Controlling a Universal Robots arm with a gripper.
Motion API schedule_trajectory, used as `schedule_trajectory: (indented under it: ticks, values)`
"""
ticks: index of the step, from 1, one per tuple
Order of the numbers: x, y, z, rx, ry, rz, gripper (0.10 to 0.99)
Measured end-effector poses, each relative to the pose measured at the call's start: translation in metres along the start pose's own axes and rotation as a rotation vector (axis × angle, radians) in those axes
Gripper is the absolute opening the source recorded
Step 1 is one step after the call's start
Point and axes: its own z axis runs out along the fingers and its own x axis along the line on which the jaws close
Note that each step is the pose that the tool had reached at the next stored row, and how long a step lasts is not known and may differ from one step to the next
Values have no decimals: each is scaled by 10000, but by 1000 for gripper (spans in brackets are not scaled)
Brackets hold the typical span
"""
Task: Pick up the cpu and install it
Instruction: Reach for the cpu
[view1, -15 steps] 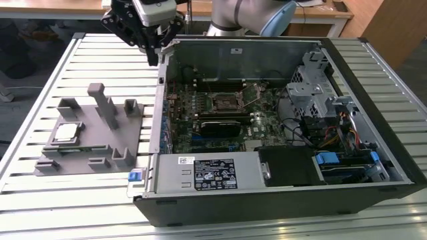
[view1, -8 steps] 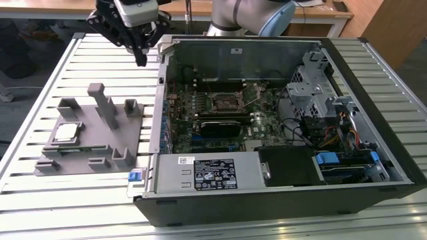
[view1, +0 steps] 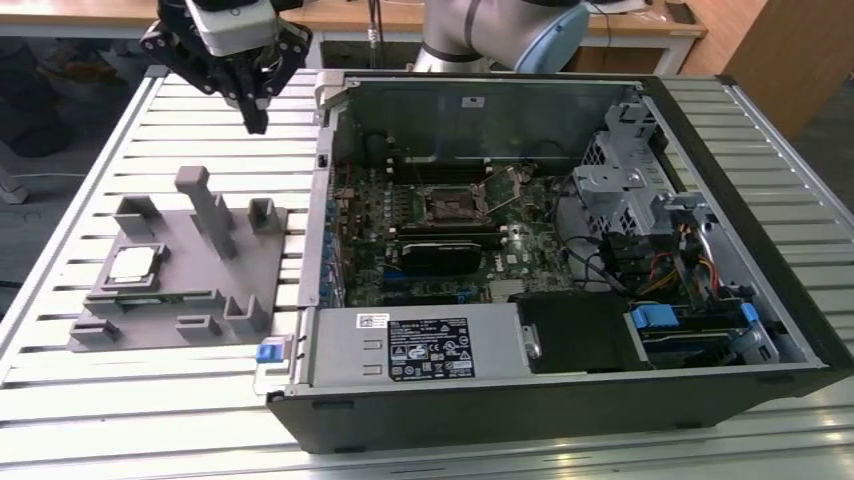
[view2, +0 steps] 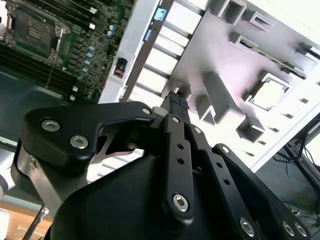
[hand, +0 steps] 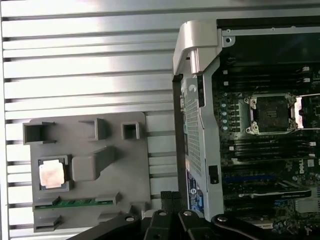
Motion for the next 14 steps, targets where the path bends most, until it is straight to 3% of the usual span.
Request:
schedule_trajectory:
  ticks: [8,9,14]
  values:
    - [175,-14,7,1,16,0,106]
    - [358,-28,16,4,38,-1,106]
    - [479,-38,27,5,56,1,106]
